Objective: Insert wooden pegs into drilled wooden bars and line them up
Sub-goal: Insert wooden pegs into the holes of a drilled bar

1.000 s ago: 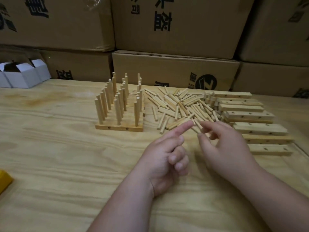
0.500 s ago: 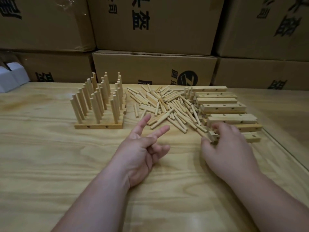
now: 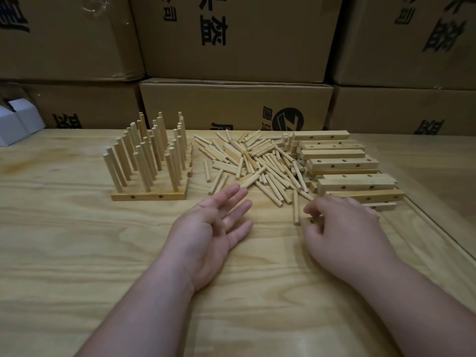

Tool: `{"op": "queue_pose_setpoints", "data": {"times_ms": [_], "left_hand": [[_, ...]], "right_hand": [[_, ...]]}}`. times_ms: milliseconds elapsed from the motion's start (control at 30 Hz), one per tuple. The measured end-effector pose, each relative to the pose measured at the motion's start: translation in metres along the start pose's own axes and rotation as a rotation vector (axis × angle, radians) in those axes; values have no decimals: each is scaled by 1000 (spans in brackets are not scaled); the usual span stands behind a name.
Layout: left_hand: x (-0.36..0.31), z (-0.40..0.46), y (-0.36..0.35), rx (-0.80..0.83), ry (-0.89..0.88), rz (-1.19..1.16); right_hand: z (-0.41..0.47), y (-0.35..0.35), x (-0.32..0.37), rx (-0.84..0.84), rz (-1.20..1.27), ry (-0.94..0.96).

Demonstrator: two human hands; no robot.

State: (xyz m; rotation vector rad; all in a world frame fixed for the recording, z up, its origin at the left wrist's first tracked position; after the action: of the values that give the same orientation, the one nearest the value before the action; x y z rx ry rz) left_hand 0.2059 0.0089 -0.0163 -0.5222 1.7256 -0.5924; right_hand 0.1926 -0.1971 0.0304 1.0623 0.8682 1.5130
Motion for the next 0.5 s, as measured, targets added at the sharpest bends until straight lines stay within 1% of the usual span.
{"op": "queue_pose_setpoints", "data": {"times_ms": [233, 300, 367, 433, 500], "left_hand": [[-3, -4, -2, 18, 11, -89], [-4, -5, -3, 16, 17, -94], [-4, -6, -3, 12, 21, -102], [-5, -6, -3, 10, 24, -105], [-5, -6, -2, 4, 24, -105]], "right_hand": [[-10, -7, 32, 121, 134, 221], [-14, -7, 41, 146, 182, 250], [-12, -1, 42, 115, 158, 236], [-5, 8, 33, 86, 57, 173], [1, 13, 18, 135, -87, 103]]}}
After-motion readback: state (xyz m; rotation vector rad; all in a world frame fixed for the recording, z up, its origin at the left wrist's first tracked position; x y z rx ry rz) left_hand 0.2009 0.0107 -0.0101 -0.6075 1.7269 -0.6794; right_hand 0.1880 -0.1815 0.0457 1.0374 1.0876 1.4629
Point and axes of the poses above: each hand's wrist, its own z-axis towards the middle knuckle, its own y-axis out of the back of the hand, x = y × z, the point moved 7 cm from there along z, towards the middle knuckle, and after that the axes turned 3 degrees about -x, right-handed, at the moved point
